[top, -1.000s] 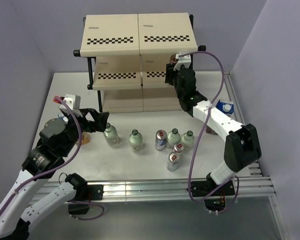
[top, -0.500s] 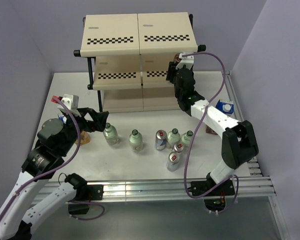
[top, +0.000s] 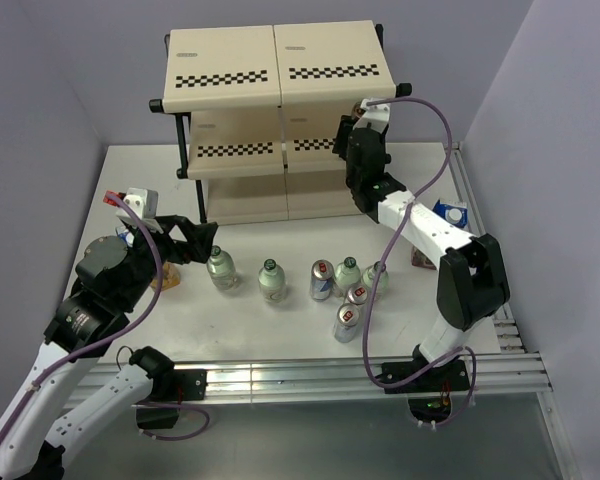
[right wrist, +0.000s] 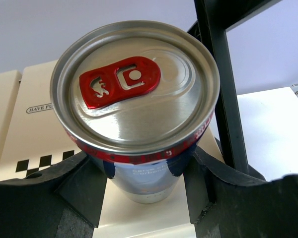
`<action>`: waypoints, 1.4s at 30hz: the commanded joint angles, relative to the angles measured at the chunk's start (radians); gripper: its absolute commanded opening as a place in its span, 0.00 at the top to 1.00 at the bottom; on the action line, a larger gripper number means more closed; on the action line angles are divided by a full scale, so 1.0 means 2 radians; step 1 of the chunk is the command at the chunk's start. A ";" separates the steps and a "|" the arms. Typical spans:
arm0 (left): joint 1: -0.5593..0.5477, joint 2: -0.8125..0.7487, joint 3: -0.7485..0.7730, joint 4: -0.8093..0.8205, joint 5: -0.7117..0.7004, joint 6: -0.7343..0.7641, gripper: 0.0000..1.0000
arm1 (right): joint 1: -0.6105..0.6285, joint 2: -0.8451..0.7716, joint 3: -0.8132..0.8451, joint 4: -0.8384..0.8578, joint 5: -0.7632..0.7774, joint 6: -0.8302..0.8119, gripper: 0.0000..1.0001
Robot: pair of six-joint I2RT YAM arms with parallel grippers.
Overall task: Place and organize the beverage onto the shelf
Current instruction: Place the drink on the shelf.
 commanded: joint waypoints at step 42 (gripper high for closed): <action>0.020 -0.003 -0.007 0.020 0.031 0.010 0.01 | 0.003 -0.003 0.001 -0.023 -0.018 0.023 0.22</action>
